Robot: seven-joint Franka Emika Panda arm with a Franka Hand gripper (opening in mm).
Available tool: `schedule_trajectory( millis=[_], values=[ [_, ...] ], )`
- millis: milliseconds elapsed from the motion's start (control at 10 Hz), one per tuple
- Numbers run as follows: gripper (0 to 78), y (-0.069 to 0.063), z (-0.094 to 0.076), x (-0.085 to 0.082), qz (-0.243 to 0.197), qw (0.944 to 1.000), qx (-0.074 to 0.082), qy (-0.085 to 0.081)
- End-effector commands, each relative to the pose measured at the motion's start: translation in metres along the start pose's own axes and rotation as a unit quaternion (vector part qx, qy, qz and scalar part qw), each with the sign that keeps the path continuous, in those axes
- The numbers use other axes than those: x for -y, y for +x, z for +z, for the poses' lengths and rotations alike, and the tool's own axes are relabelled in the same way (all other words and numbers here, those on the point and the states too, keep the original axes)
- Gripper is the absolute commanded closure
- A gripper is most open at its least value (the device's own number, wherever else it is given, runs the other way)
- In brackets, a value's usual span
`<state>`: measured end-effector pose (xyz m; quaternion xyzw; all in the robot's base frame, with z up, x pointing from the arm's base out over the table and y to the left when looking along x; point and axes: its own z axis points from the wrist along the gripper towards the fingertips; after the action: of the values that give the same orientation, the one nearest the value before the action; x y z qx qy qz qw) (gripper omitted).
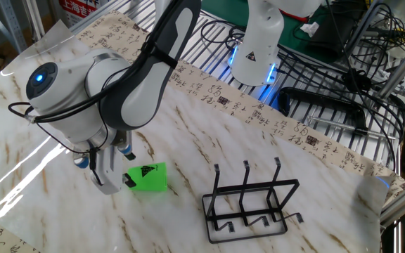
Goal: Put the cup on the cup rack
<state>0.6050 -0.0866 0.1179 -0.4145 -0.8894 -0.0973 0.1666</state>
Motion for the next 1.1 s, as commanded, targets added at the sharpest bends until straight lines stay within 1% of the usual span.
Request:
schedule_trajectory(
  millis=[100,400,500,900,1100],
  values=[
    [0.1,-0.0002,-0.0017,-0.0005,0.000,1.0000,0.001,-0.002],
    [0.1,-0.0002,-0.0017,-0.0005,0.000,1.0000,0.001,-0.002],
    [0.1,-0.0002,-0.0017,-0.0005,0.012,0.9998,-0.017,-0.005],
    [0.1,-0.0019,0.0023,0.0000,0.011,0.9996,-0.027,-0.001],
    [0.1,-0.0030,0.0059,0.0007,0.011,0.9996,-0.026,0.000]
  ],
)
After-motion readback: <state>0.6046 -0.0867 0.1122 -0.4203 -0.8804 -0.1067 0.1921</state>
